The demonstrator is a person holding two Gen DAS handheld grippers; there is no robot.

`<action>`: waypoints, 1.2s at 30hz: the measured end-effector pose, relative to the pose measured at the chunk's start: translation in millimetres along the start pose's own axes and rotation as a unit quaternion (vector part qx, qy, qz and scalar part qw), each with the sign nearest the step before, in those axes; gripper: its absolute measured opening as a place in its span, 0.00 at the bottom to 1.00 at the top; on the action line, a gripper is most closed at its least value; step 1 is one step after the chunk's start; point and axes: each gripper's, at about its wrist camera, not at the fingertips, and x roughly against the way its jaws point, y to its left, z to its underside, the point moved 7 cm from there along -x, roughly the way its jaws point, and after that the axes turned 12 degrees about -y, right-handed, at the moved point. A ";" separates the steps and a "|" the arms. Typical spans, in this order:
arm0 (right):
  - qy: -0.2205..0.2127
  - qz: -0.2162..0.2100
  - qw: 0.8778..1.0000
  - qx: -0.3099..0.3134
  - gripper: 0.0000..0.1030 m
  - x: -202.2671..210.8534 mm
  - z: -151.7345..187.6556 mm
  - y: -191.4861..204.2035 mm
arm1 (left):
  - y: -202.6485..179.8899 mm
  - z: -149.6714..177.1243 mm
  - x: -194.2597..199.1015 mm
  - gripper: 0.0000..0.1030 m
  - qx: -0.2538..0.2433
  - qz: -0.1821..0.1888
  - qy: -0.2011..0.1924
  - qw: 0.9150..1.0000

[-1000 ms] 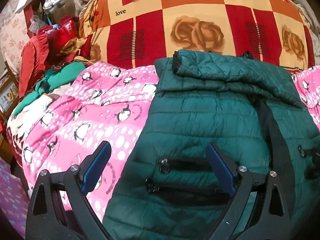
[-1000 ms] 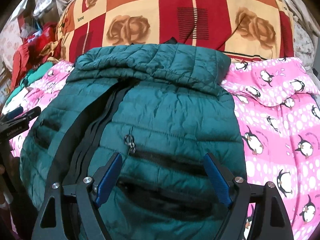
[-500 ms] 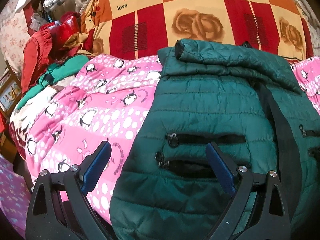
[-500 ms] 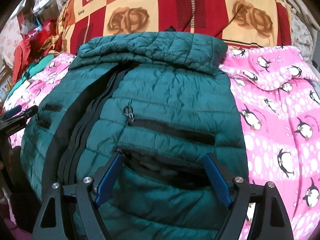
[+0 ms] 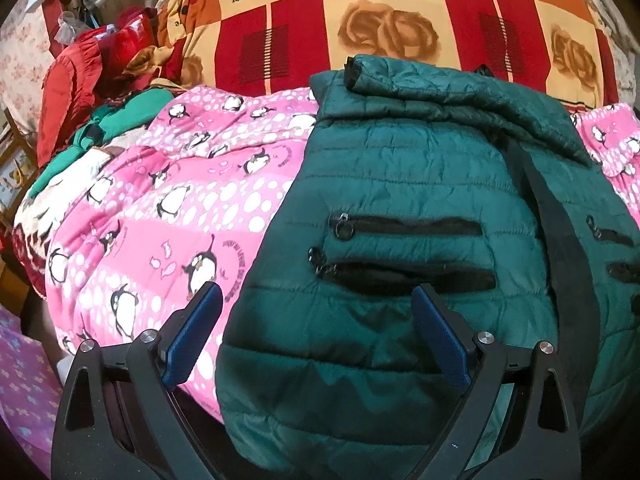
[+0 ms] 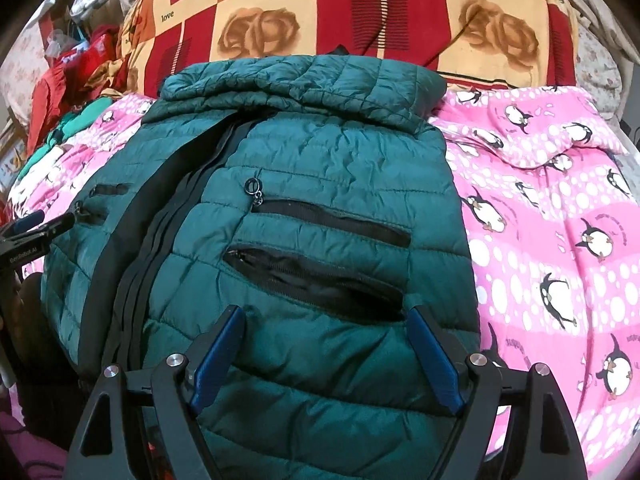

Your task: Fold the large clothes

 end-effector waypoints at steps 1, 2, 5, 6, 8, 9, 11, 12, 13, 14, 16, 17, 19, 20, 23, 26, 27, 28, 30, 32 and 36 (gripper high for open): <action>0.001 0.000 1.000 0.000 0.79 0.7 0.7 -0.3 | 1.1 2.2 0.1 0.93 0.000 0.000 0.002 1.000; 0.001 0.001 1.000 0.001 0.79 1.8 1.6 -1.2 | 2.4 5.2 -0.3 0.93 0.000 0.000 0.005 1.000; 0.004 0.003 1.000 0.002 0.79 4.4 3.7 -3.9 | 6.4 12.5 -2.1 0.93 0.005 0.000 0.015 1.000; 0.004 0.004 1.000 0.003 0.79 5.2 4.4 -4.7 | 7.7 13.8 -2.6 0.93 0.006 0.000 0.017 1.000; 0.006 0.006 1.000 0.002 0.79 6.4 6.1 -7.9 | 10.9 17.5 -4.2 0.93 0.011 0.001 0.023 1.000; 0.007 0.008 1.000 0.001 0.79 6.8 6.9 -9.8 | 11.8 18.7 -4.8 0.93 0.013 0.001 0.025 1.000; 0.010 0.010 1.000 0.000 0.79 7.5 8.2 -12.5 | 14.3 21.0 -6.1 0.93 0.019 0.003 0.030 0.999; 0.010 0.011 1.000 0.000 0.79 8.1 8.5 -13.3 | 15.0 21.9 -6.6 0.93 0.021 0.004 0.032 0.999; 0.010 0.013 1.000 0.000 0.79 8.9 8.5 -14.2 | 15.3 22.5 -6.8 0.93 0.022 0.005 0.034 0.999; 0.010 0.014 1.000 0.000 0.79 9.5 8.7 -15.1 | 15.8 23.1 -7.3 0.93 0.025 0.008 0.036 0.999; 0.013 0.015 1.000 -0.001 0.79 10.3 9.6 -18.4 | 15.9 23.9 -7.6 0.93 0.028 0.011 0.040 0.999; 0.015 0.016 1.000 -0.001 0.79 10.2 10.0 -19.1 | 15.9 24.5 -7.6 0.93 0.029 0.014 0.042 0.999; 0.020 0.017 1.000 0.000 0.79 10.8 12.2 -21.2 | 15.9 25.9 -6.9 0.93 0.030 0.019 0.044 0.998; 0.022 0.017 1.000 0.000 0.79 10.9 13.3 -22.0 | 16.1 26.4 -6.4 0.93 0.029 0.023 0.045 0.998; 0.030 0.016 0.999 -0.001 0.79 12.1 17.2 -26.1 | 15.8 28.0 -5.5 0.93 0.025 0.032 0.045 0.998; 0.039 0.016 0.999 0.001 0.79 13.6 22.4 -30.5 | 15.6 32.0 -5.0 0.93 0.031 0.059 0.055 0.996; 0.042 0.016 0.999 0.000 0.79 14.1 24.2 -32.5 | 15.7 33.3 -4.7 0.93 0.036 0.070 0.060 0.995; 0.046 0.018 0.999 -0.001 0.81 14.9 25.9 -35.3 | 16.4 34.2 -4.6 0.93 0.038 0.078 0.063 0.994; 0.052 0.015 0.998 -0.013 0.81 16.2 30.5 -42.1 | 17.4 36.0 -3.6 0.93 0.038 0.092 0.065 0.993; 0.057 -0.002 0.998 -0.038 0.81 16.0 36.2 -46.9 | 18.9 38.3 -4.0 0.93 0.034 0.098 0.066 0.992; 0.072 -0.040 0.995 -0.061 0.81 15.0 46.9 -44.0 | 20.2 47.9 -6.2 0.95 0.055 0.130 0.093 0.986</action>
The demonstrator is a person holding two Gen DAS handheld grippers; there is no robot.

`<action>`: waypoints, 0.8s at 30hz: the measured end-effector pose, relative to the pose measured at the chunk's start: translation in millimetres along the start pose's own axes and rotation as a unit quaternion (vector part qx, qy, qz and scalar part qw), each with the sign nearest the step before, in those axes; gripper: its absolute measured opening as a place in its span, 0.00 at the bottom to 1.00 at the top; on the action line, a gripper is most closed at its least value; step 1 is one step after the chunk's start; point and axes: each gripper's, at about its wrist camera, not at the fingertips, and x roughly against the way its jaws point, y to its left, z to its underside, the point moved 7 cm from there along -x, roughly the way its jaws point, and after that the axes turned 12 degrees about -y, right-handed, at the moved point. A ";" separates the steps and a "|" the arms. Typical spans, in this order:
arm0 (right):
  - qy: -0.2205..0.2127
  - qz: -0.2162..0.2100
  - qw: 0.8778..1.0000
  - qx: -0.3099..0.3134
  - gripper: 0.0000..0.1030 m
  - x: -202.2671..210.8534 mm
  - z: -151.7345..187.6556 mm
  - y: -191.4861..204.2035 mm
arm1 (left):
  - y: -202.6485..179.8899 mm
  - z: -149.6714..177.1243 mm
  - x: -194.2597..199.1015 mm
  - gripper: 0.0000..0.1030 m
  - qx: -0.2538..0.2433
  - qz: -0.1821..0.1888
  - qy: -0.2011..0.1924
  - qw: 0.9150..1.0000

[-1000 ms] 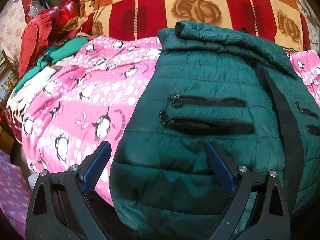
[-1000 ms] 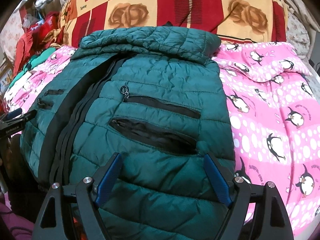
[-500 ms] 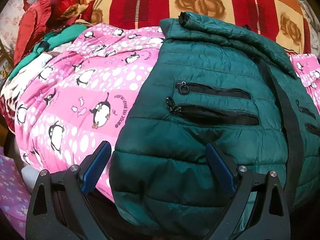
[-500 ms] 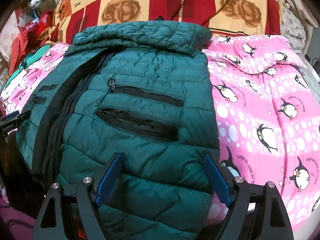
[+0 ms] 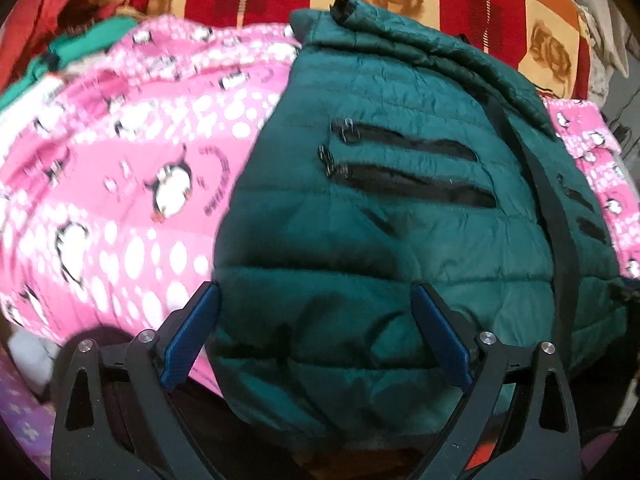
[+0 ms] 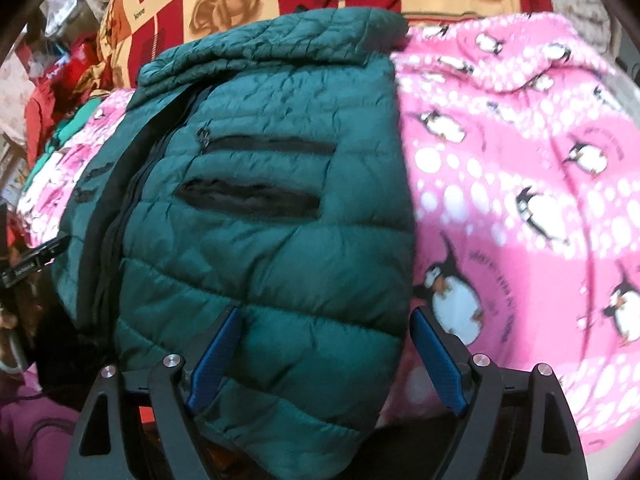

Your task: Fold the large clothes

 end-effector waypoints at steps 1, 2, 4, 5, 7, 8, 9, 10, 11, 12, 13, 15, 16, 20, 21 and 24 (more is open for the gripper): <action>0.006 -0.012 1.000 0.002 0.81 0.3 3.5 3.4 | 2.3 2.4 1.1 0.96 0.007 0.011 0.008 1.000; 0.012 -0.021 1.000 0.005 0.81 0.6 6.6 6.1 | 3.6 4.4 2.2 0.96 0.010 0.016 0.012 1.000; 0.022 -0.033 0.999 0.017 0.81 0.4 12.3 9.5 | 7.9 6.7 1.5 0.97 0.021 0.024 0.023 0.999; 0.026 -0.040 0.999 0.023 0.81 0.0 14.8 11.4 | 8.4 7.9 0.7 0.98 0.026 0.027 0.024 0.999; 0.024 -0.051 0.998 0.023 0.81 -0.8 16.0 12.5 | 8.9 11.1 -1.7 0.99 0.033 0.027 0.027 0.999; 0.023 -0.057 0.998 0.020 0.81 -1.1 15.8 13.0 | 7.6 12.6 -2.4 0.99 0.033 0.027 0.028 0.999; 0.020 -0.063 0.998 0.018 0.81 -1.3 15.4 13.4 | 6.7 13.2 -2.0 0.99 0.032 0.026 0.027 0.999; 0.015 -0.071 0.997 0.015 0.81 -1.0 14.9 13.7 | 4.9 13.2 -1.6 0.99 0.028 0.027 0.027 0.999; 0.012 -0.075 0.997 0.012 0.81 -0.8 15.5 13.6 | 2.7 13.8 0.0 0.99 0.022 0.032 0.028 0.999; 0.010 -0.077 0.997 0.011 0.79 -0.9 15.3 13.7 | 1.8 13.8 1.6 0.98 0.019 0.037 0.027 0.999; 0.004 -0.082 0.997 0.012 0.66 0.7 14.8 14.5 | 3.1 14.0 2.9 0.93 0.017 0.041 0.023 0.999; -0.012 -0.084 0.996 0.018 0.48 5.7 11.8 16.3 | 4.8 13.5 7.6 0.67 0.016 0.036 0.012 0.999; -0.020 -0.086 0.996 0.023 0.38 7.8 9.9 16.3 | 6.5 11.2 12.4 0.43 0.015 0.027 0.000 1.000; -0.054 -0.100 0.993 0.026 0.24 22.0 -7.2 21.2 | 4.9 -2.4 28.7 0.15 0.011 0.030 -0.023 0.999; -0.063 -0.107 0.992 0.018 0.23 25.9 -13.5 20.7 | 3.7 -6.6 33.3 0.14 0.008 0.036 -0.032 0.999; -0.104 -0.134 0.985 -0.017 0.23 45.3 -40.6 17.6 | 0.7 -29.5 54.3 0.12 0.007 0.045 -0.073 0.996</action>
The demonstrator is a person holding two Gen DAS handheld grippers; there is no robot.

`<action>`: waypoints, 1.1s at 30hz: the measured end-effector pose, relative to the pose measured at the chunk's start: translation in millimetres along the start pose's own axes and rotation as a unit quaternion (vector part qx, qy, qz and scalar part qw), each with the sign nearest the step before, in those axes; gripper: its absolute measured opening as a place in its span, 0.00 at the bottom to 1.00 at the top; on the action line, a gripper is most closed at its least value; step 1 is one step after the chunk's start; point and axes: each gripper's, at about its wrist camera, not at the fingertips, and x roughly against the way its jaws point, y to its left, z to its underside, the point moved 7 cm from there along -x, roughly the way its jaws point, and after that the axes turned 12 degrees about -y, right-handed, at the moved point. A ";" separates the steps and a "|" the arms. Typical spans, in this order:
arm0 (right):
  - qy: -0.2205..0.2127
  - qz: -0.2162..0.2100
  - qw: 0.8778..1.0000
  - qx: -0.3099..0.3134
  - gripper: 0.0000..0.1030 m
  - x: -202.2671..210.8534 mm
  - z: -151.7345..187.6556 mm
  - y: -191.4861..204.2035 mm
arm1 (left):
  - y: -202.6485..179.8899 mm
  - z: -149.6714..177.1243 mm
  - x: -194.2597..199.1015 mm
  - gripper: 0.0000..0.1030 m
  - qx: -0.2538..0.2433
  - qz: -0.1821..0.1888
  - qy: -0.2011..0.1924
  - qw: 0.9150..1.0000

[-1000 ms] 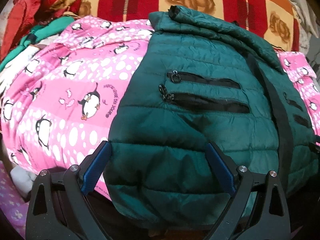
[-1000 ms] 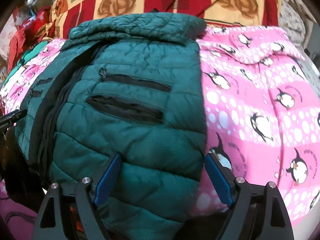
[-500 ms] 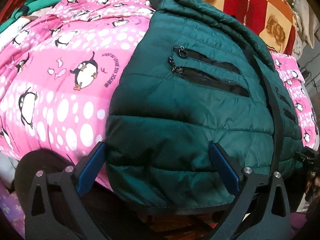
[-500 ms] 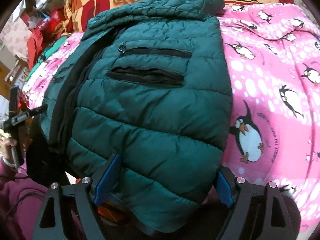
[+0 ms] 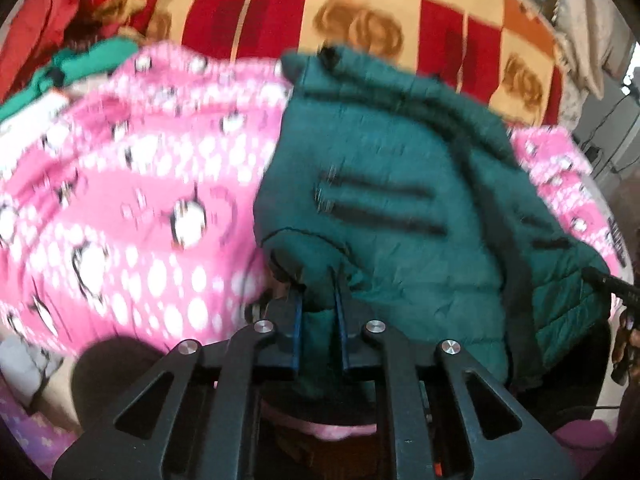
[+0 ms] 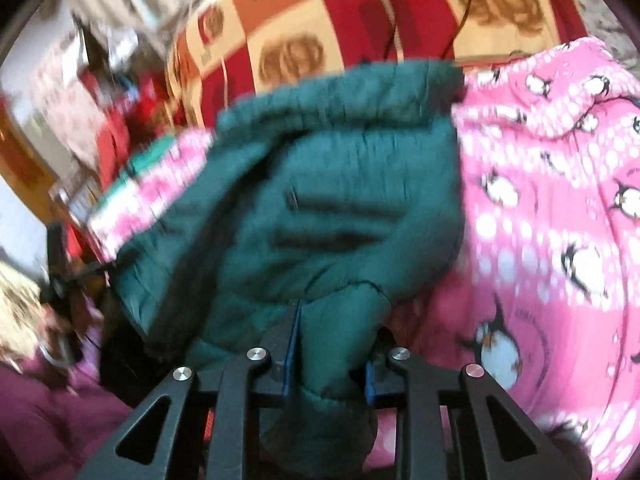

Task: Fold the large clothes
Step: 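Grasp the jacket's hem with both grippers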

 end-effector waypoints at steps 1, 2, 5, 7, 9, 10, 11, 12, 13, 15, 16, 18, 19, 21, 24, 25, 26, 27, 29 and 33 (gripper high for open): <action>-0.014 -0.004 1.000 -0.003 0.23 2.1 -10.4 1.8 | -0.8 -14.5 8.3 0.12 0.001 0.000 -0.024 1.000; -0.028 -0.005 1.000 -0.004 0.23 4.9 -20.6 1.6 | -0.9 -26.3 13.1 0.12 0.003 0.000 -0.043 0.999; -0.059 -0.006 0.998 -0.011 0.23 7.0 -48.3 0.8 | -4.2 -59.9 19.4 0.12 0.009 -0.001 -0.087 0.996; -0.080 0.002 0.997 -0.012 0.23 0.1 -69.7 -2.1 | -7.3 -84.4 16.1 0.12 0.010 -0.013 -0.107 0.994; -0.103 0.014 0.995 -0.015 0.23 -9.0 -94.9 -7.1 | -8.6 -105.0 11.4 0.12 0.011 -0.018 -0.126 0.992; -0.109 0.015 0.994 -0.017 0.23 -11.5 -103.0 -9.3 | -10.7 -120.6 5.5 0.12 0.005 -0.028 -0.140 0.990; -0.117 0.017 0.993 -0.021 0.23 -17.7 -116.2 -12.5 | -10.6 -133.8 1.0 0.10 0.004 -0.040 -0.155 0.987; -0.122 0.020 0.992 -0.023 0.23 -21.7 -127.9 -16.3 | -10.7 -147.9 -2.1 0.06 0.002 -0.051 -0.172 0.984; -0.128 0.023 0.991 -0.025 0.23 -28.7 -140.0 -19.0 | -10.5 -161.8 -6.8 0.04 -0.002 -0.064 -0.187 0.980; -0.133 0.020 0.990 -0.034 0.23 -49.4 -167.0 -23.5 | -7.3 -187.7 -23.5 0.04 0.000 -0.077 -0.198 0.977; -0.130 0.019 0.991 -0.035 0.23 -61.4 -177.8 -24.5 | -4.5 -197.2 -36.8 0.04 0.011 -0.076 -0.189 0.979; -0.127 0.024 0.991 -0.030 0.23 -79.7 -191.8 -25.4 | -0.2 -205.8 -62.5 0.04 0.031 -0.061 -0.167 0.984; -0.125 0.029 0.991 -0.028 0.23 -92.4 -200.0 -26.4 | 2.6 -206.5 -79.7 0.04 0.040 -0.062 -0.146 0.986; -0.124 0.034 0.991 -0.034 0.23 -107.6 -205.9 -30.6 | 4.8 -202.9 -94.6 0.04 0.057 -0.056 -0.123 0.989; -0.116 0.039 0.992 -0.032 0.23 -121.3 -203.4 -37.5 | 9.5 -192.9 -101.1 0.06 0.081 -0.023 -0.100 0.991; -0.113 0.039 0.992 -0.032 0.23 -123.3 -200.9 -39.5 | 12.7 -190.1 -98.7 0.14 0.084 -0.017 -0.099 0.991; -0.110 0.039 0.993 -0.034 0.23 -123.3 -197.0 -41.8 | 19.7 -187.1 -94.5 0.41 0.092 -0.008 -0.096 0.991; -0.109 0.039 0.993 -0.036 0.23 -124.2 -195.9 -44.6 | 19.2 -185.1 -90.7 0.58 0.099 -0.002 -0.095 0.991; -0.106 0.038 0.993 -0.045 0.23 -123.1 -191.6 -50.7 | 32.3 -181.6 -73.2 0.82 0.136 0.032 -0.116 0.983; -0.101 0.040 0.993 -0.053 0.23 -121.7 -186.6 -56.8 | 52.4 -173.1 -45.7 0.84 0.165 0.068 -0.122 0.976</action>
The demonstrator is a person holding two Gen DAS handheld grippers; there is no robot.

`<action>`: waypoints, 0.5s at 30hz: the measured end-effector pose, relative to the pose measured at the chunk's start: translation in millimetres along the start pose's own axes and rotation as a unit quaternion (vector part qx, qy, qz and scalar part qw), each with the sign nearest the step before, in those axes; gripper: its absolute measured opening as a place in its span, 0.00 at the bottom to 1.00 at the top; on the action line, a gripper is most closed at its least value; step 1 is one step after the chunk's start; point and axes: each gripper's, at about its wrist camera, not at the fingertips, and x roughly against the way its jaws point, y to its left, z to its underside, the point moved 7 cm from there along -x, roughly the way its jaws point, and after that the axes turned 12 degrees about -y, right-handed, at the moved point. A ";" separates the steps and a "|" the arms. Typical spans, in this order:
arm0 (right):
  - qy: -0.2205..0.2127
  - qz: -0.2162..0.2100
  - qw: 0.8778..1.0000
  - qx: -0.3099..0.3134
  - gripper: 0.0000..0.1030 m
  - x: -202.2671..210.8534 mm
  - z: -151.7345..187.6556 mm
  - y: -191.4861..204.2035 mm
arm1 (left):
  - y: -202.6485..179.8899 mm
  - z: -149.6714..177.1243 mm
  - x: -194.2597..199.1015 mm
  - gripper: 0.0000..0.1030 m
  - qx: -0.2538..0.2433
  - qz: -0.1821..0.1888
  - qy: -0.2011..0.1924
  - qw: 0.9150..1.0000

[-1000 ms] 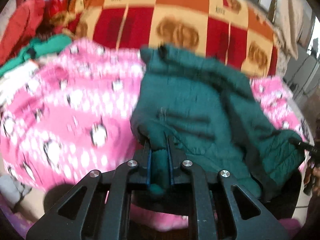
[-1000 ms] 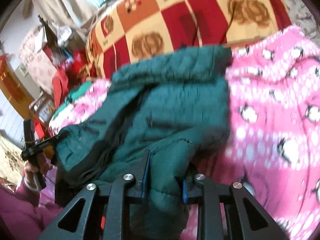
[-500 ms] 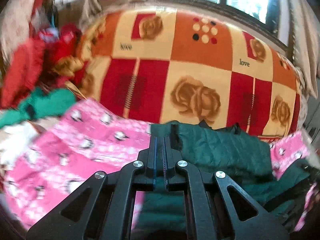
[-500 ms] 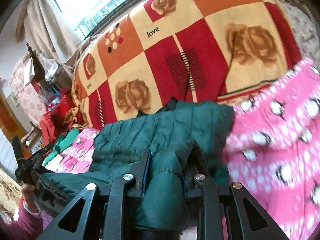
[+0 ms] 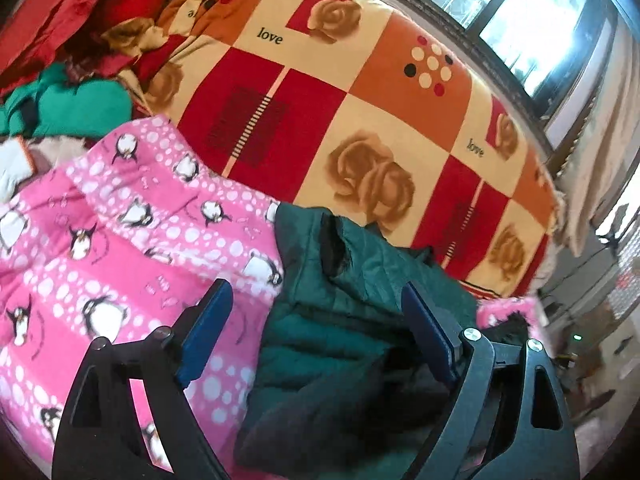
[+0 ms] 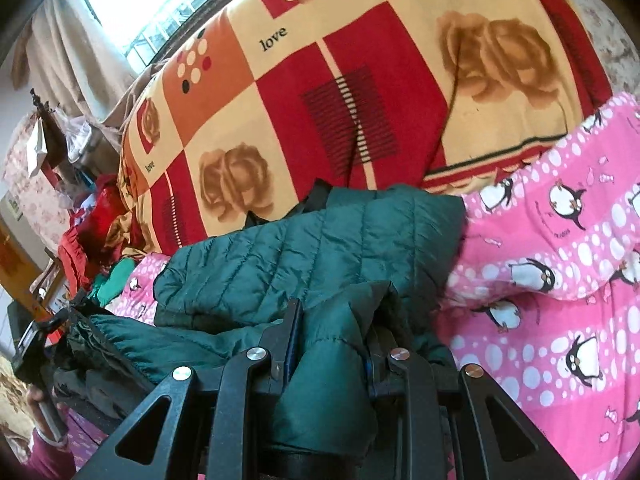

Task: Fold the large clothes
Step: 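Grasp the jacket's hem with both grippers, then lift the hem and fold it over toward the collar with both grippers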

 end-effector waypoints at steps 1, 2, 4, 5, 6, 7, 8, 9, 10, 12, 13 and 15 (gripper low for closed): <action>0.001 0.000 1.000 -0.002 0.23 0.2 0.7 -1.1 | 3.3 2.9 8.9 0.84 0.003 0.012 0.006 1.000; 0.002 0.001 1.000 -0.003 0.23 0.4 1.3 -1.7 | 5.1 6.7 15.5 0.84 0.005 0.023 0.014 1.000; 0.002 0.003 1.000 -0.004 0.23 0.8 1.7 -1.7 | 6.3 16.5 27.1 0.84 0.008 0.055 0.036 0.998; 0.003 0.004 1.000 -0.004 0.23 1.0 1.8 -1.6 | 6.7 21.8 33.7 0.84 0.006 0.071 0.044 0.997; 0.003 0.003 1.000 -0.003 0.23 0.5 1.8 -1.8 | 7.5 25.9 40.2 0.84 0.002 0.082 0.048 0.995; 0.004 0.004 1.000 -0.003 0.23 0.4 1.8 -1.8 | 7.7 28.9 43.7 0.85 -0.003 0.090 0.049 0.995; 0.006 0.005 1.000 -0.003 0.23 0.5 2.0 -2.0 | 6.9 33.8 49.6 0.92 -0.015 0.103 0.054 0.993; 0.008 0.006 1.000 -0.003 0.23 0.6 2.1 -2.1 | 7.0 36.4 52.9 0.95 -0.021 0.109 0.055 0.992; 0.008 0.006 1.000 -0.002 0.23 1.1 1.8 -1.8 | 5.8 39.7 55.2 0.98 -0.032 0.117 0.053 0.991; 0.008 0.007 1.000 -0.003 0.23 1.2 1.8 -1.7 | 2.0 44.2 54.7 0.98 -0.051 0.132 0.060 0.988; 0.007 0.007 1.000 -0.004 0.23 1.0 1.9 -1.4 | -2.5 47.4 50.2 0.98 -0.067 0.143 0.067 0.985; 0.009 0.009 1.000 -0.006 0.23 0.8 2.0 -1.9 | -8.6 56.0 40.0 0.98 -0.092 0.162 0.087 0.979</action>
